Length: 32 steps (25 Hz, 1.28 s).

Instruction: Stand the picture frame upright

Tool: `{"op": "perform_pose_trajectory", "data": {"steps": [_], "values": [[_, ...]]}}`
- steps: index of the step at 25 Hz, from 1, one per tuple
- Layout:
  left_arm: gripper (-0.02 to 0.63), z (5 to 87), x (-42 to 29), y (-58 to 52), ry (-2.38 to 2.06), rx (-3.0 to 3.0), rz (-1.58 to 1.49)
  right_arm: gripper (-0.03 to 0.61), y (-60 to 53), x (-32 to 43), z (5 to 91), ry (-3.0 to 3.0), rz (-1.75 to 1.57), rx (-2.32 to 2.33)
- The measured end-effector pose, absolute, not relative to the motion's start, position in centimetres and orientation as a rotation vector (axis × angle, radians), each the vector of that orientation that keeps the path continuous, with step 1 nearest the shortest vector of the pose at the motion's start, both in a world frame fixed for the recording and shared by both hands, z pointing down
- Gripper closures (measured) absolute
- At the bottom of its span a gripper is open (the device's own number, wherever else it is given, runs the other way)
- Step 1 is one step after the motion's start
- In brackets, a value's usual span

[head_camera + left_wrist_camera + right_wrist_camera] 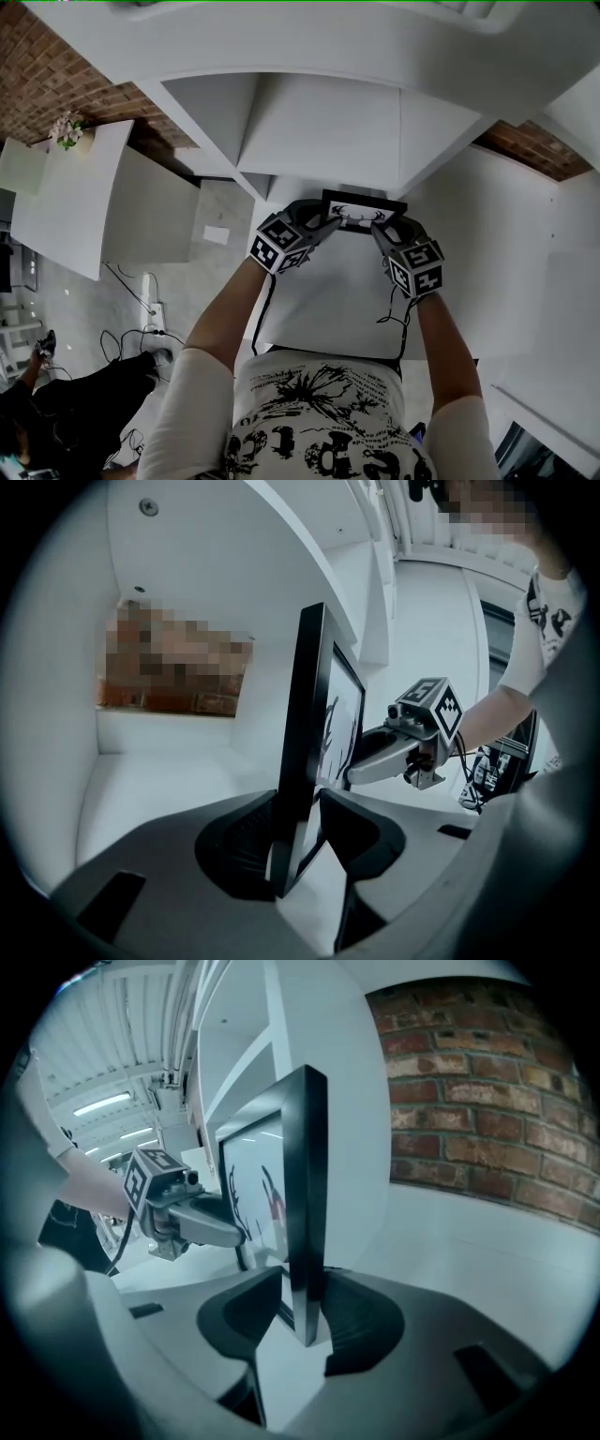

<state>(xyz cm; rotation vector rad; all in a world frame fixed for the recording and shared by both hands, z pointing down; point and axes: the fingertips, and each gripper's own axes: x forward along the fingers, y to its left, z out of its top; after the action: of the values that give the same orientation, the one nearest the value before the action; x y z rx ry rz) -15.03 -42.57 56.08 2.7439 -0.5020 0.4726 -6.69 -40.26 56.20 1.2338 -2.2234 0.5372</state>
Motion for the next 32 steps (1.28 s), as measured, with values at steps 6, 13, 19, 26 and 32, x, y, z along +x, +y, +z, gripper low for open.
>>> {"op": "perform_pose_trajectory", "data": {"steps": [6,13,19,26,32], "values": [[0.453,55.9,-14.8,-43.3,-0.534,2.738,0.451,0.437,-41.2,-6.4,56.0,-2.221,0.522,1.233],[0.439,55.8,-14.9,-44.3,-0.558,2.697,0.451,0.434,-41.9,-6.3,55.9,-2.201,0.534,1.269],[0.413,55.8,-15.2,-45.1,-0.591,2.725,0.518,0.431,-42.3,-6.6,56.1,-2.187,0.543,1.271],[0.391,55.9,-15.4,-45.1,-0.667,2.668,0.518,0.428,-42.3,-6.4,56.1,-2.177,0.528,1.280],[0.402,55.8,-15.5,-44.4,-0.820,2.562,0.482,0.377,-41.9,-5.3,56.4,-2.134,0.509,1.380]]}}
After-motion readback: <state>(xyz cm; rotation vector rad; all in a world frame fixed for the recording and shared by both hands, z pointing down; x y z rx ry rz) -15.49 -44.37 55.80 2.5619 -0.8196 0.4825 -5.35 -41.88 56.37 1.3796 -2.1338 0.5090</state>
